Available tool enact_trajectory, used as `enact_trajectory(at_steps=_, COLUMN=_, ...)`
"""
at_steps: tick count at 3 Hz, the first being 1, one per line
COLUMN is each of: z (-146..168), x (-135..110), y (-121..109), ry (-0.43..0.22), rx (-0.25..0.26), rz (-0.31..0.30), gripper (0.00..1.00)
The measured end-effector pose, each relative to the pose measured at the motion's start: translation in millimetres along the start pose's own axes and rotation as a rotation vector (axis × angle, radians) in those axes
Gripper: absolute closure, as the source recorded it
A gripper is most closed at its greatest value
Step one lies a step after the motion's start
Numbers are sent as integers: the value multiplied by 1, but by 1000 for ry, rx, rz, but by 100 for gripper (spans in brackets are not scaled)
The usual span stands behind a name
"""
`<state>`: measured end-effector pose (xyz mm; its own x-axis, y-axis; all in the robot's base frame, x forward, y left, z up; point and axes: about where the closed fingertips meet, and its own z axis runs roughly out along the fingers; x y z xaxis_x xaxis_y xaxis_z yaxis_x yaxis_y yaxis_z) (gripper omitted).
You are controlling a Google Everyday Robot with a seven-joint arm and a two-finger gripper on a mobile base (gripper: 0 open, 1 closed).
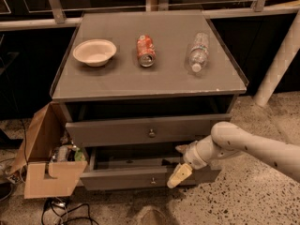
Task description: Open middle drawer
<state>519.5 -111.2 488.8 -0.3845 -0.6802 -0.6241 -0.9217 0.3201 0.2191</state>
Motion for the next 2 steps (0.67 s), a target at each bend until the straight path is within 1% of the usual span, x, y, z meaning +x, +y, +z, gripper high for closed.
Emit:
enact_trajectory(at_steps=1, z=11, x=8, y=5, ry=46, rx=-14, rz=-8, gripper=0)
enact_trajectory(at_steps=2, z=34, x=37, y=14, ry=135, rx=-40, rz=18, gripper=0)
